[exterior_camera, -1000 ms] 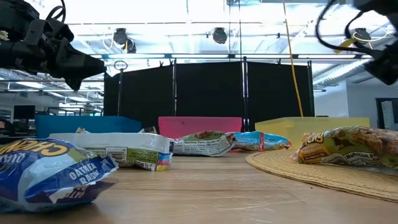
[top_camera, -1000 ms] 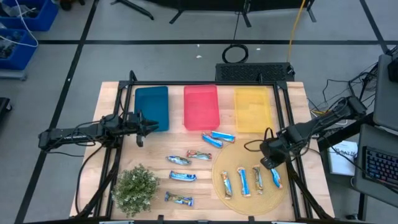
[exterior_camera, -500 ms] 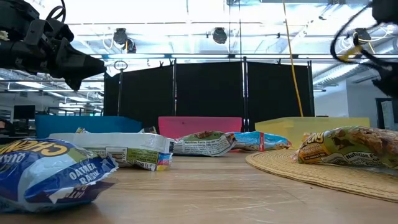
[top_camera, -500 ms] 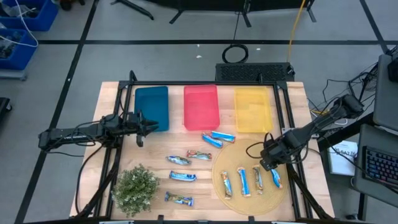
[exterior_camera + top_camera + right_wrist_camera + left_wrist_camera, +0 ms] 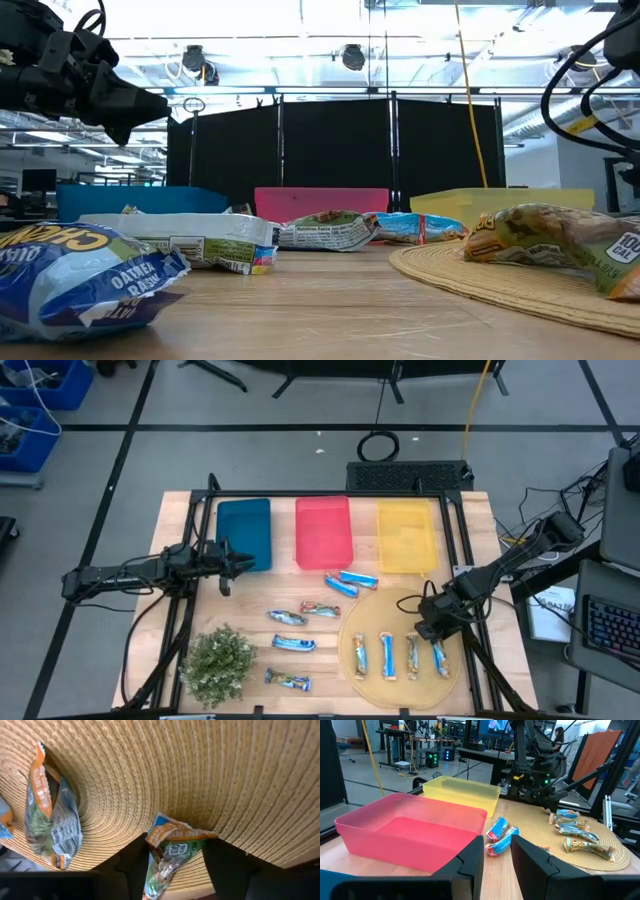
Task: Pick and place Granola Bars by type
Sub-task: Put the yellow granola bar into the yellow bin
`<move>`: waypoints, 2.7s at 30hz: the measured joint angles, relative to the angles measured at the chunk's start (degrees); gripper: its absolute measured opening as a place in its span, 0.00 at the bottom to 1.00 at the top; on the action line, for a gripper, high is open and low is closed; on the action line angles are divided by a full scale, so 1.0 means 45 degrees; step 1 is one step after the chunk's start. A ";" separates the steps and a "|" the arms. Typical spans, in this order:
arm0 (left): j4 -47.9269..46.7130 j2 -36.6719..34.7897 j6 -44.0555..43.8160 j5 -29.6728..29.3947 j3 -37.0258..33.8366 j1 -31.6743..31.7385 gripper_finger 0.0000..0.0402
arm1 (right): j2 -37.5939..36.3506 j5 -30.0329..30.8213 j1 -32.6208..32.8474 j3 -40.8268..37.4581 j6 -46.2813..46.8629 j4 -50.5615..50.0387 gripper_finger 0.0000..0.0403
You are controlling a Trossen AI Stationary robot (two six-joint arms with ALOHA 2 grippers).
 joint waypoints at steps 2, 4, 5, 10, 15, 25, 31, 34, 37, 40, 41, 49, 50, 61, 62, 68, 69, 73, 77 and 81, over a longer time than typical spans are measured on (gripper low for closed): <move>0.0001 0.0000 -0.0002 0.0000 0.0000 0.0005 0.26 | -0.0025 0.0091 0.0000 0.0000 -0.0220 -0.0135 0.35; 0.0000 0.0000 0.0002 0.0000 0.0000 0.0002 0.26 | -0.0029 0.0282 0.0000 -0.0010 -0.0472 -0.0226 0.27; 0.0005 0.0000 0.0002 0.0000 0.0000 0.0002 0.26 | -0.0033 0.0439 -0.0005 -0.0010 -0.0654 -0.0252 0.22; 0.0000 0.0000 0.0002 0.0000 0.0000 0.0005 0.26 | -0.0165 0.1805 -0.0005 0.0064 -0.1623 -0.0168 0.04; 0.0000 0.0000 0.0002 0.0000 0.0000 0.0000 0.26 | -0.0685 0.3375 -0.0015 0.0615 -0.2269 -0.0960 0.03; 0.0000 0.0000 0.0002 0.0000 0.0005 0.0005 0.26 | -0.2107 0.7365 -0.0015 0.3439 -0.3854 -0.3474 0.02; 0.0000 0.0000 0.0002 0.0000 0.0000 0.0002 0.26 | -0.2809 1.1367 -0.0576 0.5150 -0.7121 -0.3386 0.01; 0.0000 0.0000 0.0002 0.0000 0.0000 0.0000 0.26 | -0.3144 1.3514 -0.1394 0.5733 -0.9449 -0.3377 0.01; -0.0002 0.0000 0.0000 0.0000 0.0000 0.0003 0.26 | -0.3438 1.4742 -0.2825 0.5970 -1.1676 -0.3321 0.01; -0.0002 0.0000 0.0002 0.0000 0.0000 0.0003 0.26 | -0.3673 1.4531 -0.4940 0.6125 -1.3549 -0.3168 0.01; 0.0000 0.0000 0.0002 0.0000 0.0000 0.0000 0.26 | -0.3717 1.4094 -0.5793 0.6174 -1.4079 -0.3182 0.01; 0.0000 0.0000 -0.0001 0.0000 0.0003 0.0005 0.26 | -0.2912 0.8128 -1.3211 0.6431 -1.7600 -0.3271 0.01; -0.0002 0.0000 0.0002 0.0000 0.0000 0.0001 0.26 | -0.2630 0.7691 -1.3950 0.6431 -1.7980 -0.3338 0.01; 0.0000 0.0000 0.0002 0.0000 0.0000 0.0005 0.26 | -0.0082 0.7213 -1.7252 0.6431 -2.0114 -0.3179 0.11; -0.0003 0.0000 0.0002 0.0000 0.0002 0.0002 0.26 | -0.0021 0.7191 -1.7219 0.6431 -2.0134 -0.3100 0.15; -0.0005 0.0000 0.0002 0.0000 0.0000 0.0003 0.26 | -0.0025 0.7083 -1.7184 0.6431 -2.0116 -0.2611 0.36; -0.0005 0.0000 0.0001 0.0000 0.0001 0.0005 0.26 | -0.0073 0.6865 -1.7183 0.6431 -2.0104 -0.2611 0.39; -0.0005 0.0000 0.0001 0.0000 0.0000 0.0005 0.26 | -0.0423 0.4788 -1.7119 0.6431 -1.9657 -0.2670 0.45; -0.0005 0.0000 0.0000 0.0000 0.0001 0.0004 0.26 | -0.0987 0.1104 -1.6311 0.6431 -1.8868 -0.3537 0.45; -0.0005 0.0000 -0.0003 0.0000 0.0000 0.0005 0.26 | -0.1579 0.0275 -1.4667 0.6431 -1.7501 -0.5432 0.42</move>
